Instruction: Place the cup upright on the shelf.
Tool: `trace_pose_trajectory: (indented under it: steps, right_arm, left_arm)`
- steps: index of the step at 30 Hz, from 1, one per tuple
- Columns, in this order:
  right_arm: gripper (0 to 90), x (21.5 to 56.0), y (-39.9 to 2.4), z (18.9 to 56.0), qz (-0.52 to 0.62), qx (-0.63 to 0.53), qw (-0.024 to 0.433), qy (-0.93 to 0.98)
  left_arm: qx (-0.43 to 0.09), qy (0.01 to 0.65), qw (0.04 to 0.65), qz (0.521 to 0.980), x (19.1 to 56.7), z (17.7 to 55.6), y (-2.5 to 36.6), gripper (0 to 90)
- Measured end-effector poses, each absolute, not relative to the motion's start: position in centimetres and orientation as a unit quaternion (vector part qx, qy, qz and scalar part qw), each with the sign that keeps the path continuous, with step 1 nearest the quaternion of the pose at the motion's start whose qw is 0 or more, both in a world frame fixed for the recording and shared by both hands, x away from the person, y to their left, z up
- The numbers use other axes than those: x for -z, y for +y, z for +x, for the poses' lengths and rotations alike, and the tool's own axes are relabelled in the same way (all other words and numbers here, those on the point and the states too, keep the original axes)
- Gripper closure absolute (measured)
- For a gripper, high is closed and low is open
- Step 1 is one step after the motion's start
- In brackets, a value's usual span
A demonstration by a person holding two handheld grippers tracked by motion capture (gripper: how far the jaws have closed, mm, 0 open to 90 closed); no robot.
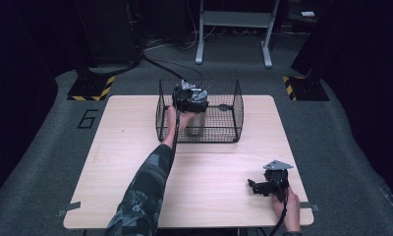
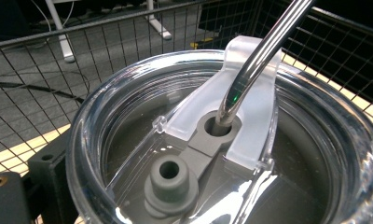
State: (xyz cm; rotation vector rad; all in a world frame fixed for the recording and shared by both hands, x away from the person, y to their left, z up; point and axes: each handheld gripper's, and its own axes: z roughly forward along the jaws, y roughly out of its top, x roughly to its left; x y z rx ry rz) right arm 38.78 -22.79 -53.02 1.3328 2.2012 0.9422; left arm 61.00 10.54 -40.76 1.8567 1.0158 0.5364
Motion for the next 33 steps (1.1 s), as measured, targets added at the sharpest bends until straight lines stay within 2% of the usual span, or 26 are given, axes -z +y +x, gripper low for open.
trace_pose_trajectory:
  steps: [26, 33]
  right_arm:
    - [0.0, 53.0, -22.9, 38.8, 0.47, -0.335, 0.2, 0.792]
    - [0.0, 53.0, -22.9, 38.8, 0.471, -0.335, 0.199, 0.791]
  left_arm:
    - [-0.207, 0.402, 0.426, 0.783, 41.1, 59.7, 10.9, 2.7]
    - [-0.204, 0.413, 0.438, 0.772, 41.6, 59.1, 11.2, 0.5]
